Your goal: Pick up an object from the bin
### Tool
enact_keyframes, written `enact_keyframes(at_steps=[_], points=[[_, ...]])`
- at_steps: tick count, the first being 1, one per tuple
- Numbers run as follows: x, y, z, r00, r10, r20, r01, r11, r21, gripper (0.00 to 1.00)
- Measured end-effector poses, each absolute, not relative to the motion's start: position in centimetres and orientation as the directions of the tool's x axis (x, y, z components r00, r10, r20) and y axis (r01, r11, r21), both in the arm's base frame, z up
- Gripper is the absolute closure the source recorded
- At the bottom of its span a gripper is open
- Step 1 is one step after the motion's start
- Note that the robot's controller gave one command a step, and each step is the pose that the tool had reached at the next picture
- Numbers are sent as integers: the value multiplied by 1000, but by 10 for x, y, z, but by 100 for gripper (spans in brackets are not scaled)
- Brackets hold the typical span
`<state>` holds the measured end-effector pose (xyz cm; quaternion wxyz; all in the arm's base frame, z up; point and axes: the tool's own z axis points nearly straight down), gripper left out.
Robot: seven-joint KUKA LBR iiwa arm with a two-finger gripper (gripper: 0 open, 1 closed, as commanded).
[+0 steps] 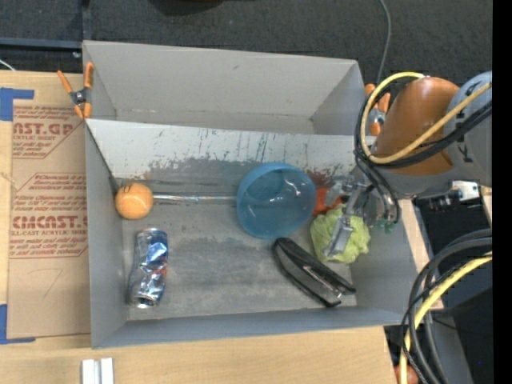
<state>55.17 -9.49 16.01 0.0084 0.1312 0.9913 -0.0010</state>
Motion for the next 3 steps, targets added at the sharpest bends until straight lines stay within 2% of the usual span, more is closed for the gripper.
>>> enact_keyframes(at_steps=[1, 2, 3], points=[[516, -66, 99, -947, 320, 10, 320, 947, 0, 0], [488, -40, 69, -858, 513, -21, 513, 858, 6, 0], [492, -44, 70, -883, 469, 0, 469, 883, 1, 100]])
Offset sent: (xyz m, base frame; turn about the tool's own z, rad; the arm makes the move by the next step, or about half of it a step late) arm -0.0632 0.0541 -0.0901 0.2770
